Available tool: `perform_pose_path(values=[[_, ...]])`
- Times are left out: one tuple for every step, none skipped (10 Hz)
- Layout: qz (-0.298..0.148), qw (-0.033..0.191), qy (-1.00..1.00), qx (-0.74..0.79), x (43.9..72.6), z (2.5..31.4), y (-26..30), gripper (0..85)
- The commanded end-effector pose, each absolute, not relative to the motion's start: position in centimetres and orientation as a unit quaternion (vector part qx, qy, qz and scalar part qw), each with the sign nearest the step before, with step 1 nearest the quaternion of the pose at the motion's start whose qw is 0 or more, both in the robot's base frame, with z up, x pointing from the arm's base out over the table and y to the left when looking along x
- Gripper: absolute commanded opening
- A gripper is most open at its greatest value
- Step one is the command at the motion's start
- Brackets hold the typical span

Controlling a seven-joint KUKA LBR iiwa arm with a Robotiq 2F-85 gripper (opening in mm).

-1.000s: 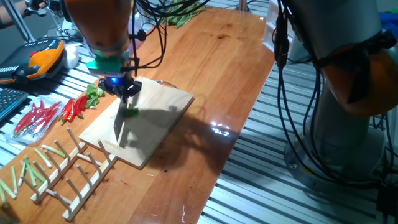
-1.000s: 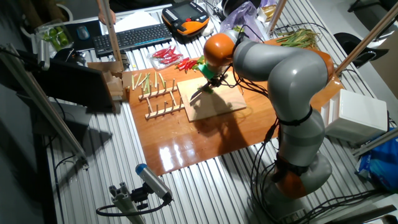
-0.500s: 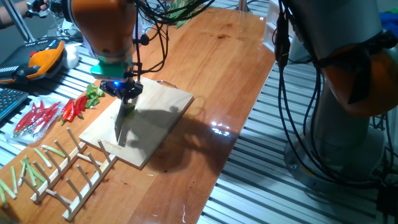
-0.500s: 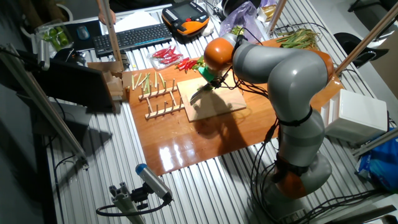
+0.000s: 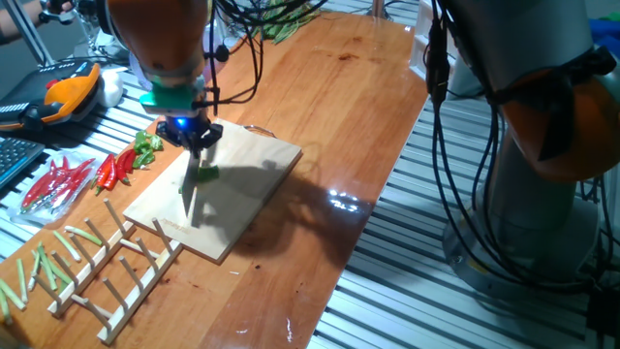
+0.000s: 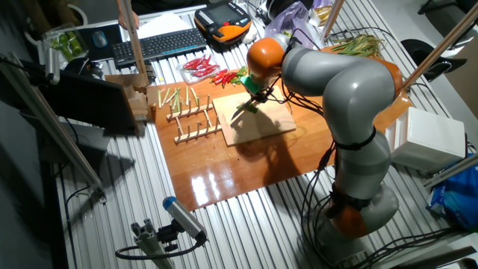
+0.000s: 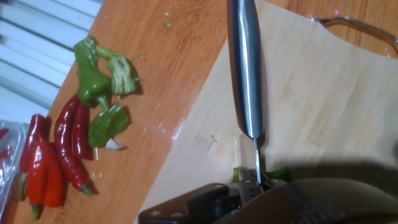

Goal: Chop the chili peppers

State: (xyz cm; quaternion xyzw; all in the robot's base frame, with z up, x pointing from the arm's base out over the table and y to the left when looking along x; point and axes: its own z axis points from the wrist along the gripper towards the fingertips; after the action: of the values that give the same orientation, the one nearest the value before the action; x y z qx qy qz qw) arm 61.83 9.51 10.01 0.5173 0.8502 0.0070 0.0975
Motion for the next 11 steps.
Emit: perform_pose_path(values=[[0.004,0.099,0.855,0.509,61.6,10.2,9.3,0.0],[-0.003,0.102,0.862,0.497,61.2,10.1,8.9,0.0],[-0.001,0.103,0.864,0.492,60.9,9.9,8.5,0.0],[-0.001,0.106,0.864,0.493,60.7,9.8,8.4,0.0],[-0.001,0.110,0.860,0.498,60.6,9.7,8.5,0.0],[-0.001,0.112,0.857,0.503,60.7,9.7,8.5,0.0],[0.002,0.115,0.854,0.507,60.7,9.5,8.5,0.0],[0.004,0.119,0.852,0.509,60.8,9.2,8.5,0.0],[0.006,0.123,0.852,0.509,60.9,8.8,8.5,0.0],[0.006,0.126,0.852,0.509,61.0,8.5,8.5,0.0],[0.009,0.127,0.852,0.509,61.1,8.2,8.6,0.0]])
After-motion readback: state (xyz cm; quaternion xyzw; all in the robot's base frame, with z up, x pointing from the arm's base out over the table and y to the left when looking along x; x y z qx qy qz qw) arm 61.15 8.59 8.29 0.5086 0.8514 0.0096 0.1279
